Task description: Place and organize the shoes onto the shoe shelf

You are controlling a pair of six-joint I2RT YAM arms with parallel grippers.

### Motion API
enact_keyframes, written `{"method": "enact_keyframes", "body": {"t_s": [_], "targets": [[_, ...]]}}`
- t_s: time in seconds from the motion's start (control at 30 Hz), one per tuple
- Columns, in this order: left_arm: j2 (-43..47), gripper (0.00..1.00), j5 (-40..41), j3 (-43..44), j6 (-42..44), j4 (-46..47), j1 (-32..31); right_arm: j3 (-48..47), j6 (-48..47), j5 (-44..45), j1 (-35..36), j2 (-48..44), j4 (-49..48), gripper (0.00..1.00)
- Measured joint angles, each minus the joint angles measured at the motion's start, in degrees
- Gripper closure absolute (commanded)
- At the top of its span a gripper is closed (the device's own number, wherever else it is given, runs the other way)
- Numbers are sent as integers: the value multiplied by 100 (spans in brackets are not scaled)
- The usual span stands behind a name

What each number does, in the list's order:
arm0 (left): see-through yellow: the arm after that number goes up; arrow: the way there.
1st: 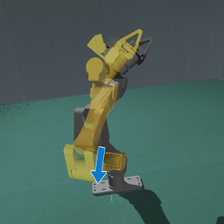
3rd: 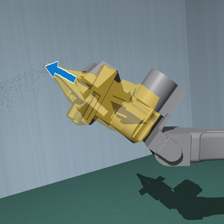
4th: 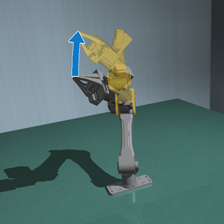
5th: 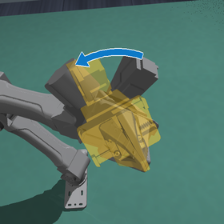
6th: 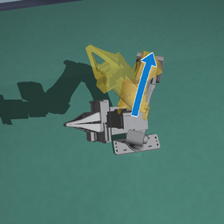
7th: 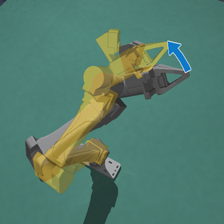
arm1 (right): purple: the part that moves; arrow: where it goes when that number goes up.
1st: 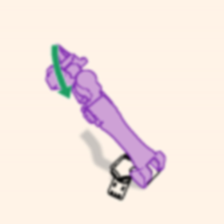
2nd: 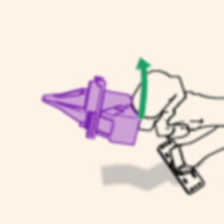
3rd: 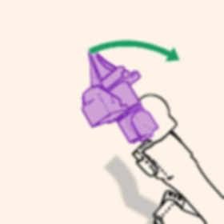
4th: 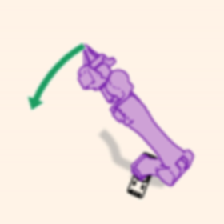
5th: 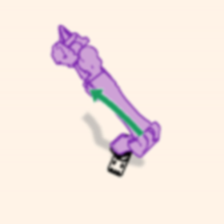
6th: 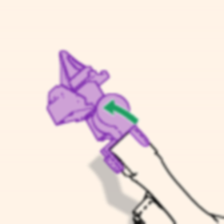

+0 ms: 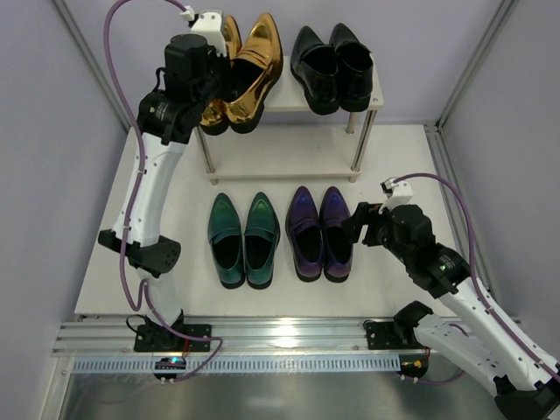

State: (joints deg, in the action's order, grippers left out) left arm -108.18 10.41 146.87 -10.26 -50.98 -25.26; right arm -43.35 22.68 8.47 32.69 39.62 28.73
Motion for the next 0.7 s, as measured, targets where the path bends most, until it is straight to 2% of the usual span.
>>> {"method": "enact_keyframes", "body": {"t_s": [0.5,0.7], "targets": [[-424,100,1086,122,1110,1172,-251,83,22,168,0,-79,9,24],[-658,100,1311,122,1388,1303,-249,85,22,197,0,-146,17,24]]}}
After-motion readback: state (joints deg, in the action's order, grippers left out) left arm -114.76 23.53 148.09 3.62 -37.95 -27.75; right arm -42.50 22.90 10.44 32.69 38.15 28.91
